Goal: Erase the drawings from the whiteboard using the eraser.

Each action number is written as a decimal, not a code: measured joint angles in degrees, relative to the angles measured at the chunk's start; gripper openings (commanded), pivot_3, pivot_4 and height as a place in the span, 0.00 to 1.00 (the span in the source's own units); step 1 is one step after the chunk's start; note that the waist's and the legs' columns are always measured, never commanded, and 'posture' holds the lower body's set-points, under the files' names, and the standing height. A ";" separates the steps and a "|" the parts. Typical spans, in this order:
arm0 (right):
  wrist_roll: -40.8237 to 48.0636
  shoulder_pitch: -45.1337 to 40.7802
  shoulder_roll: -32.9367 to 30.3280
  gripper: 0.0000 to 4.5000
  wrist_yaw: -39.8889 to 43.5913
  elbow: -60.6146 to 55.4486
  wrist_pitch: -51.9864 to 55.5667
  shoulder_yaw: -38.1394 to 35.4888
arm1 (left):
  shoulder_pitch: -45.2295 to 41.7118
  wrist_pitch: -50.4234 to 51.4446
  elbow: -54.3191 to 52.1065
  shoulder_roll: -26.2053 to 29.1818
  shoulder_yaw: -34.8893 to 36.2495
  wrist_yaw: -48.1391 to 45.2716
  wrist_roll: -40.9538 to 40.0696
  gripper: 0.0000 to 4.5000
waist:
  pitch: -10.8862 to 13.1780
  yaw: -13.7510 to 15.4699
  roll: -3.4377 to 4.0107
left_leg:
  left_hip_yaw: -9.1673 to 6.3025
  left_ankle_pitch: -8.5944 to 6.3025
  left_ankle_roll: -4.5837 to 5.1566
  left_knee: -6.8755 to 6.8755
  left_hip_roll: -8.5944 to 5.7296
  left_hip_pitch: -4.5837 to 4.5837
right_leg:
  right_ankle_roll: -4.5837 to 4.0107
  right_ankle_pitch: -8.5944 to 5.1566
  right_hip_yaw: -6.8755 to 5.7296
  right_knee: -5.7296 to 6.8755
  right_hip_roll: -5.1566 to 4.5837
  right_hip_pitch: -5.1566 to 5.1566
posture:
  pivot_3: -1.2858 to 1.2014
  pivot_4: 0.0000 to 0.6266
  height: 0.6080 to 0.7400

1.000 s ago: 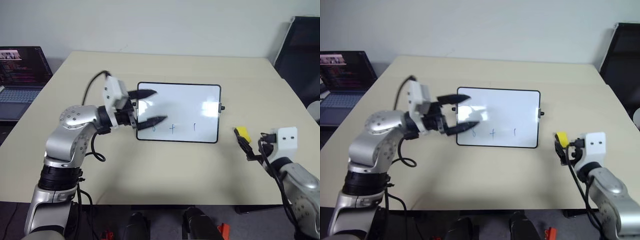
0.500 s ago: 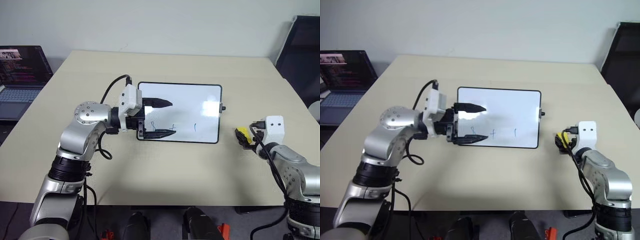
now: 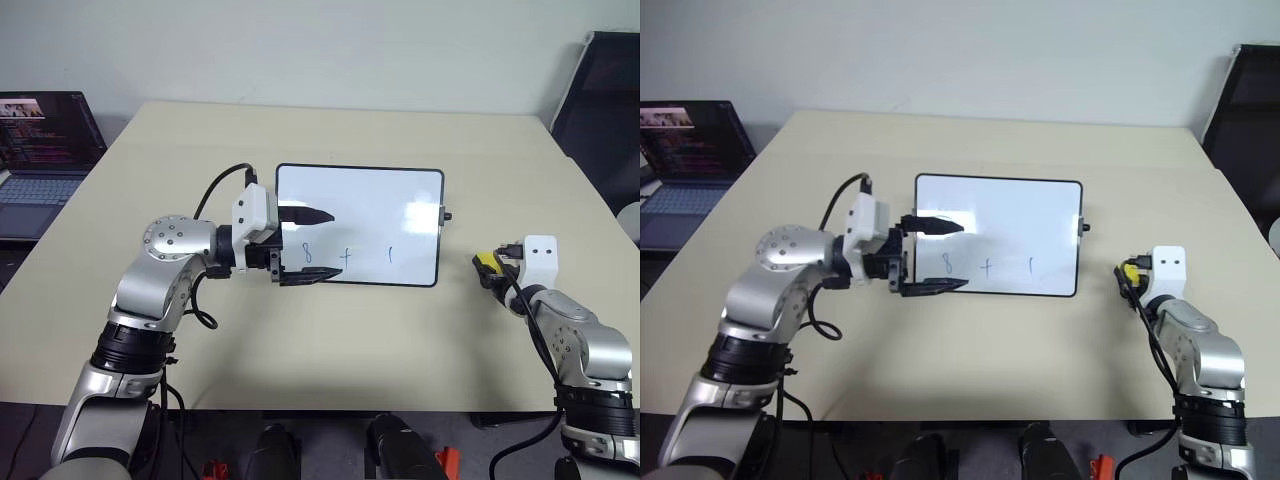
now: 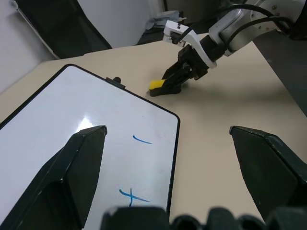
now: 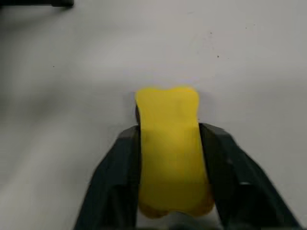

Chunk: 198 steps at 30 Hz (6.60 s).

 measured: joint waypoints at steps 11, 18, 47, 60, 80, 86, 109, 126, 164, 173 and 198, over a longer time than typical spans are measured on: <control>-2.12 9.58 -4.50 0.25 4.89 -12.62 -2.05 4.34 | 8.08 2.97 -1.77 2.01 2.13 10.67 5.24 1.00 | 0.03 0.00 0.05 | -0.02 -0.01 -0.01 -0.04 0.01 -0.01 | 0.04 -0.06 0.00 -0.01 0.00 -0.02 | 0.52 0.24 1.00; -2.44 15.63 -5.53 0.25 7.41 -28.80 -3.45 8.41 | 15.39 4.95 -7.26 4.93 3.38 7.36 2.46 1.00 | 0.04 0.06 0.03 | -0.04 0.01 0.01 0.09 0.00 0.03 | -0.12 -0.09 0.00 0.03 -0.02 0.00 | 0.52 0.24 1.00; -29.73 -2.98 -10.90 0.25 17.13 -12.72 -18.06 36.19 | 11.83 7.66 -7.00 6.85 1.94 2.05 1.11 1.00 | 0.04 -0.05 -0.04 | -0.03 0.02 0.03 0.30 0.01 0.07 | -0.16 -0.04 -0.04 0.08 -0.02 0.05 | 0.52 0.24 1.00; -34.04 -4.98 -9.19 0.25 19.67 -11.36 -18.85 35.92 | 14.98 6.10 -6.34 7.01 1.94 0.53 2.09 1.00 | 0.03 0.04 -0.06 | -0.04 0.03 0.05 0.30 0.02 0.05 | -0.13 -0.01 -0.06 0.05 -0.02 0.08 | 0.52 0.24 1.00; -11.06 9.52 0.15 0.25 24.38 -28.37 -10.34 14.95 | 23.88 10.87 -11.08 5.64 9.46 11.17 -0.94 1.00 | 0.05 0.09 -0.05 | -0.13 -0.05 -0.03 -0.05 0.04 -0.03 | -0.18 -0.28 -0.16 0.06 -0.02 -0.03 | 0.52 0.24 1.00; -4.54 11.80 0.16 0.25 25.56 -31.18 -8.64 13.57 | 29.09 12.76 -13.66 5.62 12.48 14.77 -2.29 1.00 | 0.05 -0.03 -0.06 | -0.13 -0.02 -0.01 0.11 0.02 0.03 | -0.25 -0.20 -0.14 0.08 -0.03 0.01 | 0.52 0.24 1.00; -6.92 9.94 -4.44 0.25 28.71 -23.63 -19.76 22.52 | 35.38 15.50 -22.36 5.51 16.45 22.28 -3.46 1.00 | 0.07 0.02 -0.10 | -0.12 -0.03 -0.02 0.04 0.00 0.03 | -0.25 -0.21 -0.17 0.01 -0.07 -0.02 | 0.52 0.24 1.00; -16.14 0.69 -5.23 0.25 24.78 -20.53 -22.30 28.15 | 29.41 11.34 -14.72 5.78 12.91 17.30 -0.93 1.00 | 0.07 -0.47 -0.09 | -0.11 -0.02 -0.01 0.06 0.01 0.05 | -0.29 -0.17 -0.17 0.04 -0.06 -0.02 | 0.52 0.24 1.00; -43.73 -15.20 -4.06 0.25 31.44 -2.17 -27.72 45.55 | 26.35 6.09 -9.30 5.46 8.75 12.28 1.26 1.00 | 0.06 0.04 -0.12 | -0.13 0.04 0.04 0.20 0.02 0.10 | -0.24 -0.06 -0.22 0.09 -0.06 0.09 | 0.52 0.24 1.00; -47.26 -17.56 0.02 0.25 23.96 1.84 -29.04 44.22 | 26.36 6.36 -9.35 5.45 8.75 12.29 1.24 1.00 | 0.06 -0.10 -0.11 | -0.13 0.07 0.08 0.40 0.01 0.12 | -0.25 -0.02 -0.19 0.11 -0.06 0.12 | 0.52 0.24 1.00; -15.84 0.44 1.03 0.24 34.21 -20.52 -12.10 24.43 | 32.60 7.89 -8.86 4.50 19.29 19.69 -1.20 1.00 | 0.08 0.04 -0.11 | -0.20 0.02 0.02 0.00 0.03 0.01 | -0.32 -0.17 -0.29 0.06 -0.07 -0.02 | 0.52 0.24 1.00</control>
